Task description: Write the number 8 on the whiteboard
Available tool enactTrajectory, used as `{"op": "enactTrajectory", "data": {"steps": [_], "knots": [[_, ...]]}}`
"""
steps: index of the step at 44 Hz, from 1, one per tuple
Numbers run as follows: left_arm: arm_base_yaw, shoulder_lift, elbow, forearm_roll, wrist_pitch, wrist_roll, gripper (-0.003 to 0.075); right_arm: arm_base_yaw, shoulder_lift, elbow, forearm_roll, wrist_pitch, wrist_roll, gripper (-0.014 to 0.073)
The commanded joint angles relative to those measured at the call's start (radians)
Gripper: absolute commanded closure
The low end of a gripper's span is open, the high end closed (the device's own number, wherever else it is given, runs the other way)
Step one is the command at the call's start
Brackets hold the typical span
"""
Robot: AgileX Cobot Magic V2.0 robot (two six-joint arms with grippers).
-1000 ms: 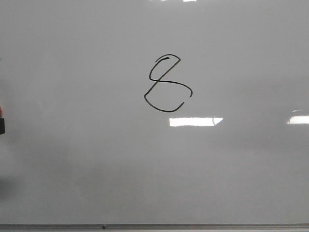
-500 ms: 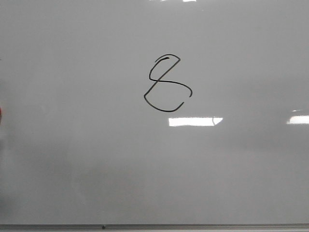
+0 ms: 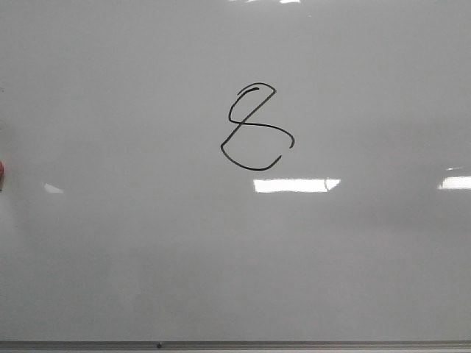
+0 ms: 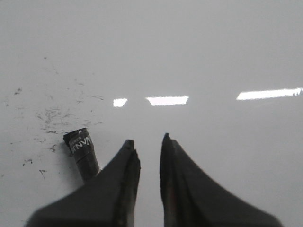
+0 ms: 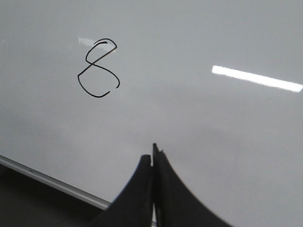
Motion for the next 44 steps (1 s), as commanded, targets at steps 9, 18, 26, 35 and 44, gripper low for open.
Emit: {"op": "enactTrajectory", "data": {"steps": [9, 18, 26, 35, 44], "knots": [[0.003, -0.369, -0.194, 0.028, 0.611, -0.006, 0.0739, -0.008, 0.009, -0.027, 0.014, -0.08, 0.002, 0.0661], [0.003, -0.581, -0.237, 0.02, 0.812, -0.006, 0.0739, -0.008, 0.009, -0.027, 0.014, -0.08, 0.002, 0.0661], [0.003, -0.681, -0.235, 0.02, 0.811, -0.006, 0.0739, -0.008, 0.009, -0.027, 0.014, -0.079, 0.002, 0.0661], [0.003, -0.685, -0.235, 0.02, 0.811, -0.006, 0.0739, -0.008, 0.009, -0.027, 0.014, -0.079, 0.002, 0.0661], [0.003, -0.685, -0.235, 0.02, 0.811, -0.006, 0.0739, -0.008, 0.009, -0.027, 0.014, -0.079, 0.002, 0.0661]]}}
